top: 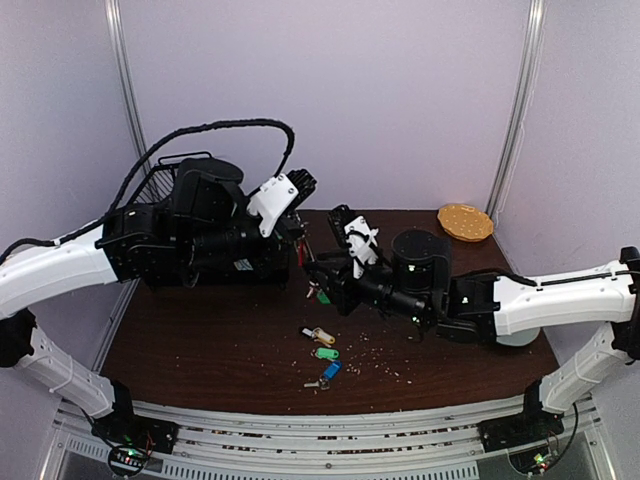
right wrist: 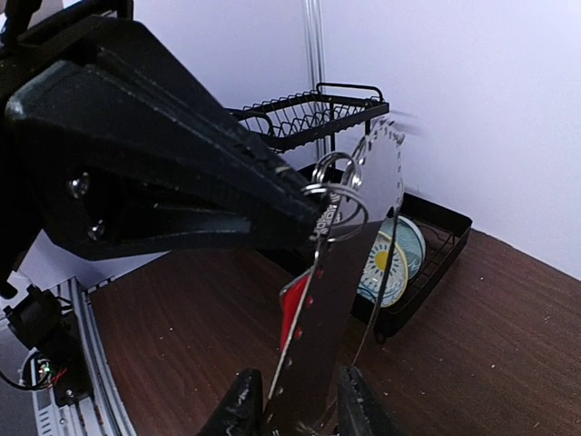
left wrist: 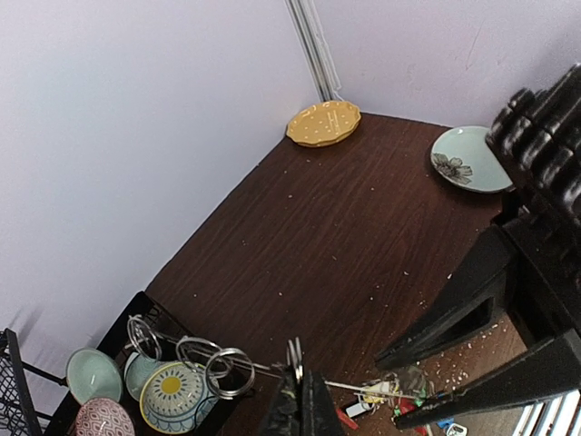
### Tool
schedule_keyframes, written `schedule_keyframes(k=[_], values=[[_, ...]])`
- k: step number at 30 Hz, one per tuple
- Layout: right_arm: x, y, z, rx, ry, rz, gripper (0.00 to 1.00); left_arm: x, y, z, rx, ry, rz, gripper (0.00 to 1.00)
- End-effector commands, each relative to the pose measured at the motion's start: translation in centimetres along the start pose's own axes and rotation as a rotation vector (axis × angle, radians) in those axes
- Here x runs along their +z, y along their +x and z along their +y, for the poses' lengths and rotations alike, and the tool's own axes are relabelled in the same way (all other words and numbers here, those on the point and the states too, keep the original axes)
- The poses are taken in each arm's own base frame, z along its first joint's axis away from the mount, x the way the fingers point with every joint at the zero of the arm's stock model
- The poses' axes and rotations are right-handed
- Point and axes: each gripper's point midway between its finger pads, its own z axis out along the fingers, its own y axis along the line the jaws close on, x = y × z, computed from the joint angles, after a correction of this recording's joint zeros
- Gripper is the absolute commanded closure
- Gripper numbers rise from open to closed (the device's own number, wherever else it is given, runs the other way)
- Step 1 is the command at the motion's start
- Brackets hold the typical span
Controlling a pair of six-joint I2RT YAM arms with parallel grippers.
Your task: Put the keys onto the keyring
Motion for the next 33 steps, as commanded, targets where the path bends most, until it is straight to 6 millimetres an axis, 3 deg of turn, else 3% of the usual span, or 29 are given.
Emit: schedule_keyframes(k=[1,9,16,22,25,28,31,33], values=[[-0.4,-1.4,-0.9,-0.010,0.061,-0.043,0.76,-0.8,-3.2,0.2,-0.031,0.013,-0.109,1.00],[-0.5,-1.2,-1.8,-0.111,0.112,-0.029,1.00,-1.1,-3.2,-0.4,-0.043,0.061,-0.121,1.00],[-1.9,-1.2,-5.1,-0.371,0.285,0.044,1.00,-0.4,0.6,0.4,-0.125,0.107,0.019,1.00],[-1.9,-2.6,-6.3,-0.538,0.334,0.092,1.00,1.2,3.0,-1.6,-0.129,0.204,0.129,1.00],[-1.8,-2.8,-6.0,-0.560,0.315,0.091,1.00,1.6,3.1,-1.6,-0.137,0.214,0.133,1.00],[-1.9,-2.6,-5.5,-0.585,0.273,0.090,1.00,1.5,2.2,-0.3,-0.145,0.162,0.107,1.00],[-1.9,-2.4,-5.1,-0.592,0.245,0.093,1.00,1.1,0.9,0.2,-0.144,0.149,0.037,0.88],[-1.9,-2.4,-5.1,-0.592,0.242,0.089,1.00,0.7,0.4,0.3,-0.143,0.146,0.001,0.87]])
